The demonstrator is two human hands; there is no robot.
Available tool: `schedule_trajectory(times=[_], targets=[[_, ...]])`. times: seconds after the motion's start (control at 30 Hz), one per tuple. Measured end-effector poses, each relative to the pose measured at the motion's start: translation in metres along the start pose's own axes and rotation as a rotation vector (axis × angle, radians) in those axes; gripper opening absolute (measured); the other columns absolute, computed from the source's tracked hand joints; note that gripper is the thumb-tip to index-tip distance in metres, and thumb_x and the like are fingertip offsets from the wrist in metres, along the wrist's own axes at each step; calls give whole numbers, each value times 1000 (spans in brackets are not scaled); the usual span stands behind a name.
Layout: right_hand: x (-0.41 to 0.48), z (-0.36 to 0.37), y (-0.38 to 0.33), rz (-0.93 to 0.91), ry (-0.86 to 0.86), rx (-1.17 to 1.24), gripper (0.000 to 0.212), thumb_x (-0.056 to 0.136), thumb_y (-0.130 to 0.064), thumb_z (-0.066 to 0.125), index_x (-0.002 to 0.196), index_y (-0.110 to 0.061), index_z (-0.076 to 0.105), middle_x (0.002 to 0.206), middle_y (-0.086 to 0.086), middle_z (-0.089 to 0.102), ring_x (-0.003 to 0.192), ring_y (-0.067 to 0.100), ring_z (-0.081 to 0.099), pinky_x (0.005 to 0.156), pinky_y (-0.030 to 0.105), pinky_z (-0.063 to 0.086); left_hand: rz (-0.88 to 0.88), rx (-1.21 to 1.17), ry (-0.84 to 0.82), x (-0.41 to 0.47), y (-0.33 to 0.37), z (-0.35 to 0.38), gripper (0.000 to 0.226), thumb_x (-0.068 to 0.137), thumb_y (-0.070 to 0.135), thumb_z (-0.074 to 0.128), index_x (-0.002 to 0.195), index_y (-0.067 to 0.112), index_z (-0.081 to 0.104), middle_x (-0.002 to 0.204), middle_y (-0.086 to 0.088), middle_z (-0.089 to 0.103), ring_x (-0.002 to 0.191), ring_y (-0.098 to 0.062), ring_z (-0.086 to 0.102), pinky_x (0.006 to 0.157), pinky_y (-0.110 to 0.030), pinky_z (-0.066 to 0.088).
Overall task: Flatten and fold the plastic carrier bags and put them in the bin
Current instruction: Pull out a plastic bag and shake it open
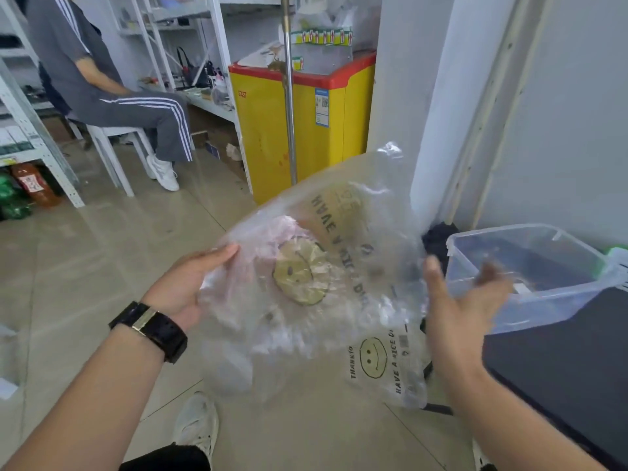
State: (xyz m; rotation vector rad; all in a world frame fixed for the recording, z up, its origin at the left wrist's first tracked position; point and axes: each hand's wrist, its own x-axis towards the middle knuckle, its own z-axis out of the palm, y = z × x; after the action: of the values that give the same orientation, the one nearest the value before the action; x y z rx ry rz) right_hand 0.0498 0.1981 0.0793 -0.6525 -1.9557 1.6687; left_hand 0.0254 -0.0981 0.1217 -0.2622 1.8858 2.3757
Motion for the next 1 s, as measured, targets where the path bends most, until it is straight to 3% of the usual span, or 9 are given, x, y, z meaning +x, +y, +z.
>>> schedule_trajectory(times=[0.1, 0.27, 0.37, 0.43, 0.5, 0.67, 0.77, 0.87, 1.0], targets=[[-28, 27, 52, 594, -430, -51, 87, 84, -57, 66, 151, -19, 25, 152, 7, 38, 133, 28, 42, 111, 49, 33, -167, -159, -2, -3, -4, -1, 33, 90, 21, 57, 67, 14, 79, 70, 0, 74, 58, -11, 71, 53, -20, 56], [-90, 56, 115, 927, -891, -66, 79, 82, -77, 52, 139, -24, 38, 123, 15, 62, 110, 30, 61, 95, 45, 48, -251, -228, 75, -7, -15, 8, 25, 97, 16, 52, 91, 3, 74, 73, -8, 75, 54, -15, 71, 45, -21, 54], [-110, 68, 118, 1034, -918, 115, 59, 94, -48, 60, 137, -13, 39, 110, 19, 69, 93, 34, 70, 83, 44, 52, -286, -261, 153, -4, -23, 10, 19, 93, 13, 58, 103, 4, 70, 77, -8, 76, 57, -17, 71, 48, -24, 55], [-109, 74, 113, 971, -784, 248, 52, 94, -4, 62, 138, -11, 37, 83, 20, 70, 68, 33, 67, 68, 42, 53, -293, -252, 186, 1, -24, 7, 19, 92, 12, 58, 106, 3, 69, 78, -9, 76, 60, -18, 72, 52, -27, 58], [-90, 75, 93, 816, -676, 303, 55, 87, 16, 56, 131, -14, 41, 70, 18, 63, 56, 27, 57, 58, 37, 52, -290, -226, 199, 4, -20, 3, 23, 93, 10, 56, 112, 2, 67, 79, -9, 76, 62, -18, 73, 60, -29, 60], [-17, 48, 30, 419, -645, 198, 33, 90, 13, 46, 99, -4, 72, 88, 15, 71, 76, 26, 61, 62, 29, 51, -143, -144, 157, 8, -5, -21, 43, 95, -3, 46, 132, 15, 55, 120, -27, 65, 106, -34, 67, 90, -40, 55], [12, 22, 3, 144, -739, 102, 39, 88, 19, 49, 97, -8, 76, 92, 8, 78, 82, 22, 73, 70, 27, 58, -222, -128, 36, -2, 7, -24, 33, 91, 5, 46, 114, -3, 69, 113, -31, 67, 86, -30, 74, 73, -34, 62], [26, 2, -11, -117, -772, -83, 30, 79, 10, 75, 101, -11, 76, 94, 6, 78, 86, 17, 75, 75, 25, 60, -277, -195, -75, -7, 9, -25, 42, 77, 10, 41, 90, -15, 73, 107, -34, 67, 82, -35, 74, 66, -36, 62], [31, -15, -24, -263, -679, -109, 19, 76, 1, 76, 83, -16, 74, 98, 5, 69, 82, 21, 66, 71, 27, 55, -261, -287, -234, -6, 6, -32, 53, 67, 4, 42, 109, -20, 63, 127, -35, 57, 112, -41, 64, 86, -43, 58]])
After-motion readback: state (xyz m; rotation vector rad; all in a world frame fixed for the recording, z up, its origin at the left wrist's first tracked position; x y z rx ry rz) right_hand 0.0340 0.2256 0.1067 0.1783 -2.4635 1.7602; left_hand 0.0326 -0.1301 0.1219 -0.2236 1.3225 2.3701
